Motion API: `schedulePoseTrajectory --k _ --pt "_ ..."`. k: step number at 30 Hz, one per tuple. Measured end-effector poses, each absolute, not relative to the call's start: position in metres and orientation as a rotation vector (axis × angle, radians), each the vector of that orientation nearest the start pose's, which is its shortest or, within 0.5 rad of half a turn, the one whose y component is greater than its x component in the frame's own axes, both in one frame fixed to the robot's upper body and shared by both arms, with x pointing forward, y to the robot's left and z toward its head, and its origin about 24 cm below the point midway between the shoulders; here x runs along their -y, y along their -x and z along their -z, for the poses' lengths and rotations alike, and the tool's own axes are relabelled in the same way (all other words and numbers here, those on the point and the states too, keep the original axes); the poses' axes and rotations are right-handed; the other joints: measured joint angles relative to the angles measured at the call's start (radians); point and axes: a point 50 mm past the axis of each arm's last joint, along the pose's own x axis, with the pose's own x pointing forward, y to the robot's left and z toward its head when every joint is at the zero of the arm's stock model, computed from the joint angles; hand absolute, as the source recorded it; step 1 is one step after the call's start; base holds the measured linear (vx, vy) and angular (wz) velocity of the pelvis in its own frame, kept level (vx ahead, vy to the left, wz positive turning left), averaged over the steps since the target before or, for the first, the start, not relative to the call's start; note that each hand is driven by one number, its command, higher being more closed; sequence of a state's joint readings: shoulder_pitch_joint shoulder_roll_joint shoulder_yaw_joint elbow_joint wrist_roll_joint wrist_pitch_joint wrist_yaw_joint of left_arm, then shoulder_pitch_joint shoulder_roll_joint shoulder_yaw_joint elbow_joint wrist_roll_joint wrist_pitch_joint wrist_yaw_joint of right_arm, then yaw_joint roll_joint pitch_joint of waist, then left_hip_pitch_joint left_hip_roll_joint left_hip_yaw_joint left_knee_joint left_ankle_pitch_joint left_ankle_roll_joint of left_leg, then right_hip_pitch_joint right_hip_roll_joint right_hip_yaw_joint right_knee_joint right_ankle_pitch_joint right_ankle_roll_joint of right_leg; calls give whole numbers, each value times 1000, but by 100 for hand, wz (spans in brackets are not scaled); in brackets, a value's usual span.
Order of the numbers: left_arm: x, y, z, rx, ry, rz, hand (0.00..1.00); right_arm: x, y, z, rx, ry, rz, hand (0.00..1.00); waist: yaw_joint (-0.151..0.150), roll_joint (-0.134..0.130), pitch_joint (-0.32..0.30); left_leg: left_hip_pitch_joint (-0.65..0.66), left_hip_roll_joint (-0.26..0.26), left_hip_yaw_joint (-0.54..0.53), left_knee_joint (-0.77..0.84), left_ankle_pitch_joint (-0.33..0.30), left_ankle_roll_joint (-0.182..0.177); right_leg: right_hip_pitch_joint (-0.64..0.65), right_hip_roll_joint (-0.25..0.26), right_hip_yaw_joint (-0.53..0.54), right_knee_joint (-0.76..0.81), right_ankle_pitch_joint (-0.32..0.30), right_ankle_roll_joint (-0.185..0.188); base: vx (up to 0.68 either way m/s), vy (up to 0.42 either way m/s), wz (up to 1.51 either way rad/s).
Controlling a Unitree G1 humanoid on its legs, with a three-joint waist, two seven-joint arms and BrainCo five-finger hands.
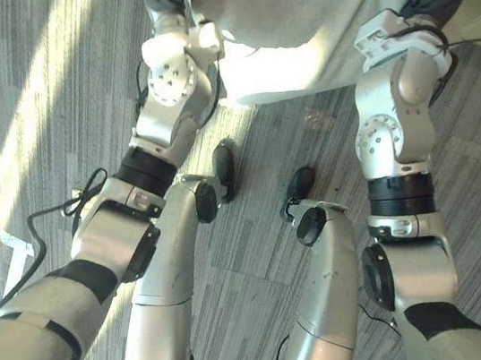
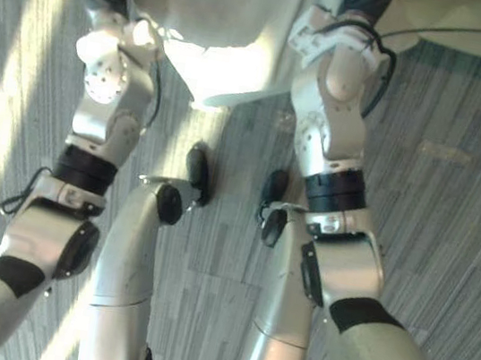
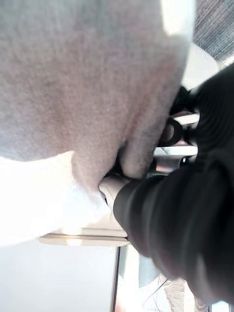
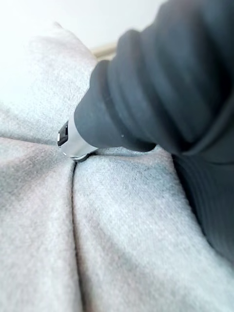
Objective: Pick up cushions and gather them together orderly.
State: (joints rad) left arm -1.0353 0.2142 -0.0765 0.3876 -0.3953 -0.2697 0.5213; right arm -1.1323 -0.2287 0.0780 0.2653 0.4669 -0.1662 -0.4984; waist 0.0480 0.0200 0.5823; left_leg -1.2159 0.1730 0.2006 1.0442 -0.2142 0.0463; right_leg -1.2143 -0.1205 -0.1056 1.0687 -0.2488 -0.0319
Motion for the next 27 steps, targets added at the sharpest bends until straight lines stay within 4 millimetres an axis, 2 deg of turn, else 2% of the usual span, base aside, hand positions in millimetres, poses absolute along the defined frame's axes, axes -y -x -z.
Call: schedulePoseTrajectory --k 2,6,7,10,13,15,16,17,20,22,23,24,25,26,27 --pt "-127 -356 -297 789 377 -180 100 116 -338 -337 868 -417 78 100 -6 -1 0 65 -6 -2 -35 4 -6 67 1 -5 -35 1 -1 20 -21 1" --pt "-121 -338 -277 792 456 -151 100 115 -322 -309 877 -434 99 100 -13 -3 -6 292 -18 -9 -178 20 -29 306 20 -28 -193 22 -5 79 -49 0" --pt "-116 -328 -249 737 497 -153 100 114 -310 -291 895 -384 125 100 -12 -4 -26 452 -34 -9 -295 36 -43 468 24 -41 -305 30 4 205 -48 15" --pt "-115 -320 -227 699 503 -183 100 112 -305 -273 873 -357 138 100 -10 -7 -97 520 -45 -12 -354 43 -48 536 27 -47 -361 34 2 174 -15 9" --pt "-117 -318 -222 695 509 -196 100 107 -305 -265 859 -316 129 100 -9 -8 -107 571 -54 -22 -379 43 -49 589 30 -46 -391 35 4 120 10 -2" --pt "-116 -311 -203 642 499 -195 100 112 -303 -236 771 -310 151 100 -1 -8 -106 655 -58 -19 -411 34 -56 673 39 -41 -432 35 15 125 32 -15" --pt "-116 -298 -175 568 480 -204 100 114 -297 -197 648 -302 174 100 -2 -10 -135 739 -60 -22 -436 11 -62 760 45 -38 -472 32 25 258 99 -30" --pt "-116 -284 -151 509 438 -217 100 114 -289 -164 542 -262 164 100 -13 -19 -191 794 -66 -27 -426 -50 -73 813 42 -25 -467 -5 61 257 114 -23" --pt "-118 -279 -136 456 416 -226 100 113 -292 -152 500 -211 158 100 -34 -32 -199 828 -80 -21 -403 -78 -59 832 25 -20 -434 -23 66 110 85 -6" --pt "-119 -277 -129 429 398 -225 100 112 -295 -142 458 -192 157 100 -36 -47 -200 854 -97 -24 -405 -124 -30 828 5 -33 -363 -13 63 109 55 -19" --pt "-119 -275 -122 397 383 -229 100 112 -298 -132 409 -171 153 100 -39 -64 -194 918 -121 -21 -441 -127 -14 802 -27 -43 -242 39 28 139 45 -12" --pt "-118 -272 -112 355 369 -229 100 114 -300 -118 350 -146 153 100 -51 -65 -205 983 -123 -24 -481 -120 -1 801 -39 -65 -240 26 16 192 23 -5" --pt "-115 -269 -106 333 352 -205 100 118 -296 -106 310 -126 157 100 -56 -68 -236 1029 -122 -31 -533 -120 -2 809 -34 -92 -355 15 27 188 -12 10" --pt "-114 -268 -106 342 329 -186 100 120 -295 -103 303 -121 158 100 -59 -71 -249 1053 -122 -31 -561 -119 -5 809 -32 -110 -442 24 29 363 -68 17" --pt "-115 -268 -106 352 296 -164 100 120 -294 -102 297 -119 159 100 -68 -80 -267 1079 -118 -32 -596 -109 -22 815 -25 -125 -599 82 32 341 -93 19"
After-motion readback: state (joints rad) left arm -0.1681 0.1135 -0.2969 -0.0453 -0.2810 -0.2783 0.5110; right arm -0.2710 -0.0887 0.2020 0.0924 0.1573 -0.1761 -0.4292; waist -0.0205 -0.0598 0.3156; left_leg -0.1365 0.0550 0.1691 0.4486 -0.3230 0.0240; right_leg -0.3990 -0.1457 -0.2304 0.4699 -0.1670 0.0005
